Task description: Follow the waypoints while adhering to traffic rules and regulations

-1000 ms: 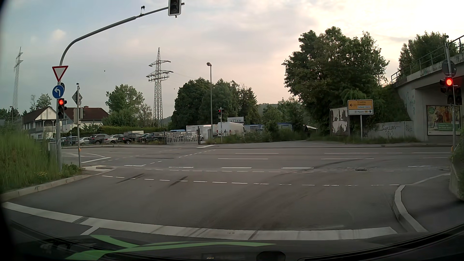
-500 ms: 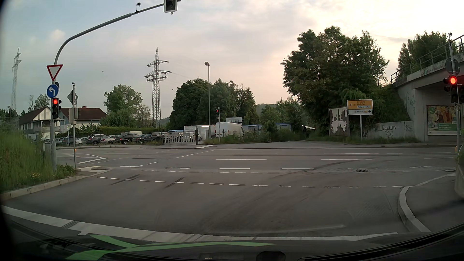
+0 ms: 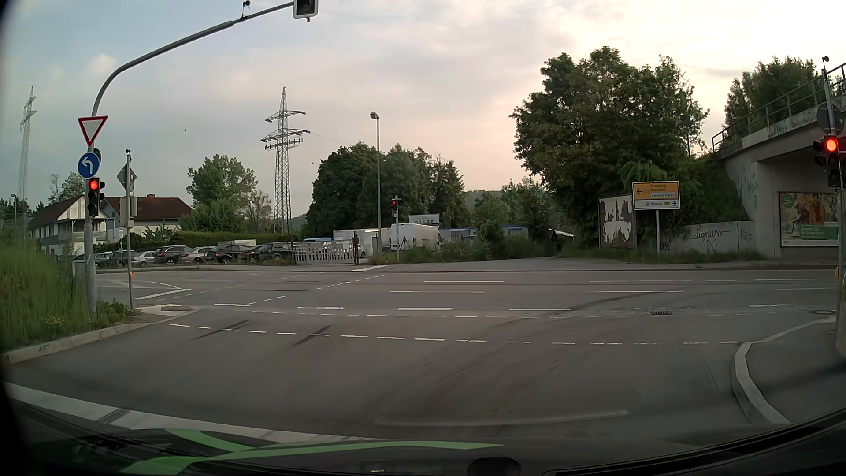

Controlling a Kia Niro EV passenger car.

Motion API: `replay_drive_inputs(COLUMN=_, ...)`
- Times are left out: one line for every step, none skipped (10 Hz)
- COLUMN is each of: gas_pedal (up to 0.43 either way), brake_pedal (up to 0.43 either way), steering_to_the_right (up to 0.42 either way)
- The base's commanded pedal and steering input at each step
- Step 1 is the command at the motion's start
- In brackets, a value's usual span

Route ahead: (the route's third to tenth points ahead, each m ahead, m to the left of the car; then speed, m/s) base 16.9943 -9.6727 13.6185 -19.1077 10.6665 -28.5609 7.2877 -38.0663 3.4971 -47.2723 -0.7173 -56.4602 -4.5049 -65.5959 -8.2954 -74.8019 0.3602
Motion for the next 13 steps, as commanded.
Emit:
replay_drive_inputs(gas_pedal=0.0, brake_pedal=0.171, steering_to_the_right=0.063)
replay_drive_inputs(gas_pedal=0.0, brake_pedal=0.195, steering_to_the_right=0.063)
replay_drive_inputs(gas_pedal=0.0, brake_pedal=0.195, steering_to_the_right=0.063)
replay_drive_inputs(gas_pedal=0.0, brake_pedal=0.201, steering_to_the_right=0.063)
replay_drive_inputs(gas_pedal=0.0, brake_pedal=0.201, steering_to_the_right=0.063)
replay_drive_inputs(gas_pedal=0.0, brake_pedal=0.201, steering_to_the_right=0.063)
replay_drive_inputs(gas_pedal=0.0, brake_pedal=0.201, steering_to_the_right=0.063)
replay_drive_inputs(gas_pedal=0.0, brake_pedal=0.201, steering_to_the_right=0.063)
replay_drive_inputs(gas_pedal=0.0, brake_pedal=0.201, steering_to_the_right=0.064)
replay_drive_inputs(gas_pedal=0.0, brake_pedal=0.207, steering_to_the_right=0.064)
replay_drive_inputs(gas_pedal=0.0, brake_pedal=0.213, steering_to_the_right=0.063)
replay_drive_inputs(gas_pedal=0.0, brake_pedal=0.213, steering_to_the_right=0.063)
replay_drive_inputs(gas_pedal=0.0, brake_pedal=0.22, steering_to_the_right=0.063)
